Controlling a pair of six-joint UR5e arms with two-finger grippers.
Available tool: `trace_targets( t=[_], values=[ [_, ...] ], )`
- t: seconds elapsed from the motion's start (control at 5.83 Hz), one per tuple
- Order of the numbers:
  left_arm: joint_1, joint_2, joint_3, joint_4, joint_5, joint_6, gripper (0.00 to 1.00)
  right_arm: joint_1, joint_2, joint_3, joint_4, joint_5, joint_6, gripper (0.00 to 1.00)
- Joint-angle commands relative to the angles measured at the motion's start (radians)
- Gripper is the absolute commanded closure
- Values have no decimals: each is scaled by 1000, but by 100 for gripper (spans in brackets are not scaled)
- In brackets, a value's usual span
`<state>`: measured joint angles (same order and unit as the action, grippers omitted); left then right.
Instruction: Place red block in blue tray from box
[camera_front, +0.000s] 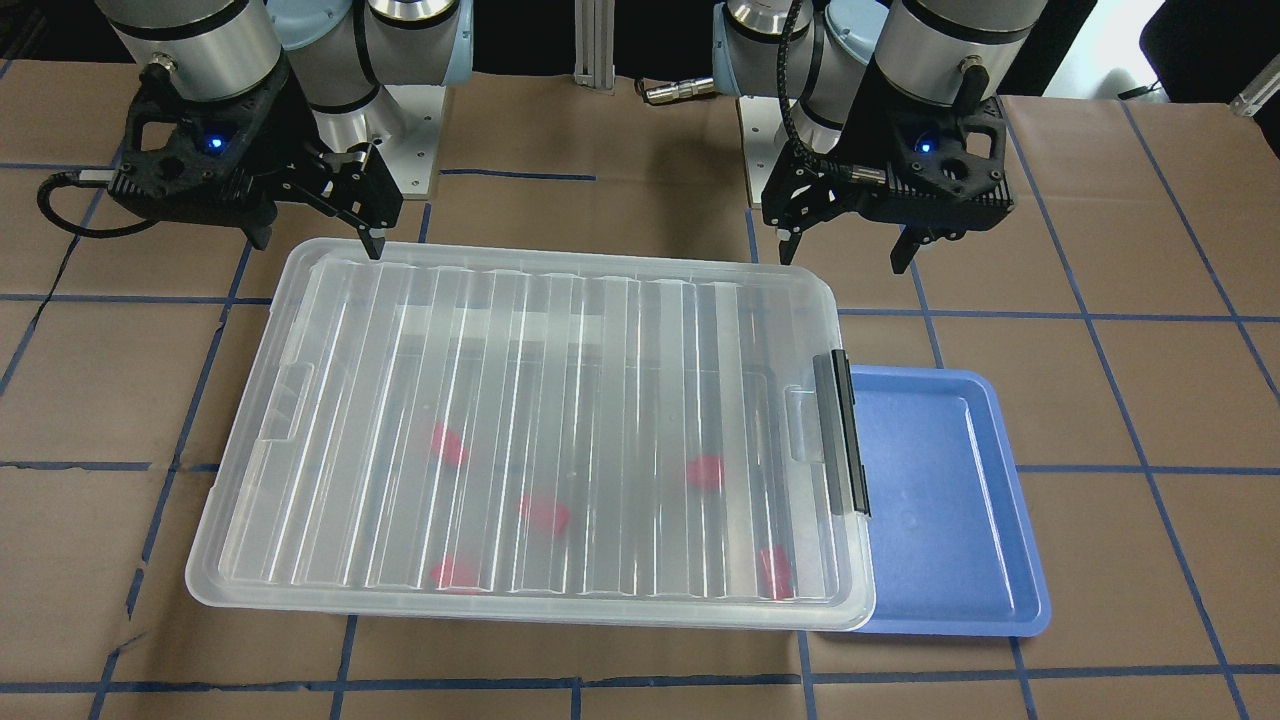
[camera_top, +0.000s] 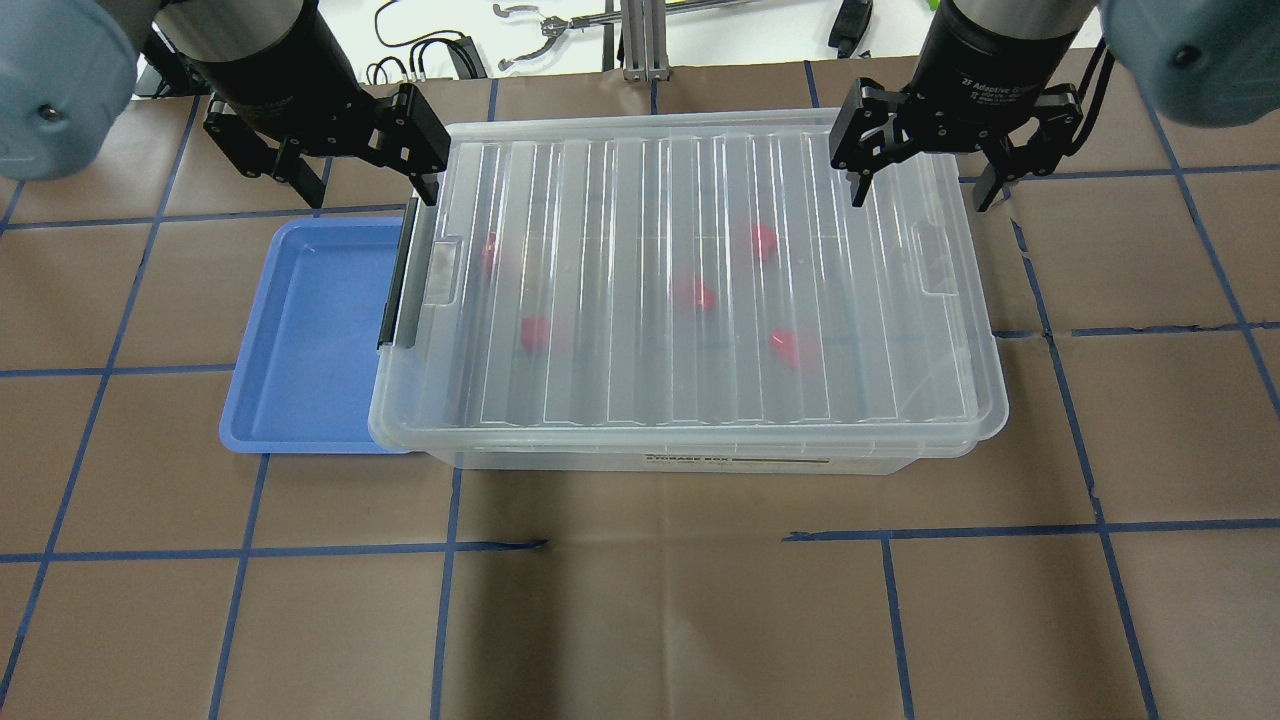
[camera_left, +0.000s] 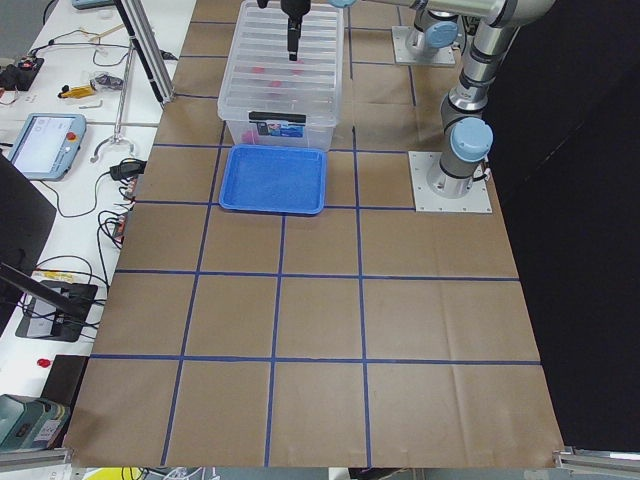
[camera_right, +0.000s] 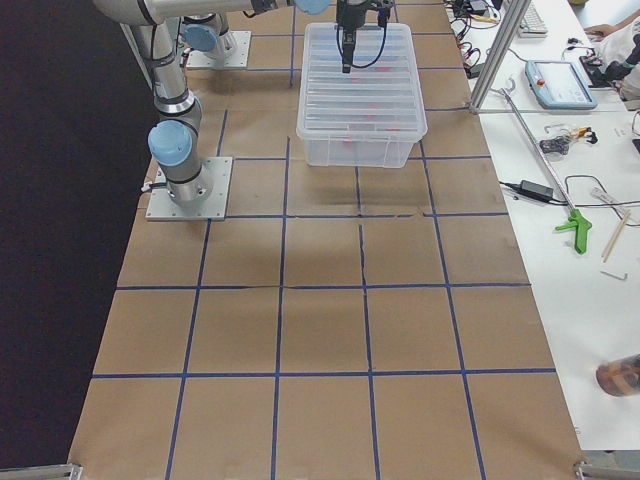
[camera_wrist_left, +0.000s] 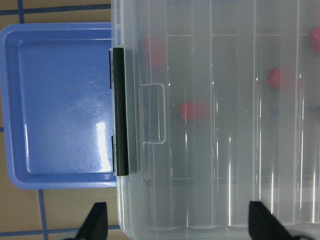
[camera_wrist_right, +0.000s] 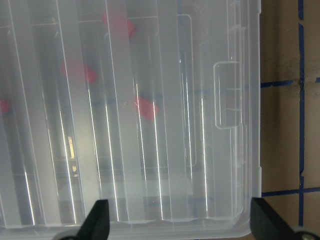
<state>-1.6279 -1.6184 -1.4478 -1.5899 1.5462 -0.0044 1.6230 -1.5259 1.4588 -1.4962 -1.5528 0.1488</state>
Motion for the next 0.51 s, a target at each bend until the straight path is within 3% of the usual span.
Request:
trace_targets(
  t=[0.0,0.34],
  values=[
    [0,-1,0,1,-3,0,1,0,0,0,4,0,0,0],
    [-1,3,0,1,-2,-2,1,0,1,0,4,0,0,0]
  ],
)
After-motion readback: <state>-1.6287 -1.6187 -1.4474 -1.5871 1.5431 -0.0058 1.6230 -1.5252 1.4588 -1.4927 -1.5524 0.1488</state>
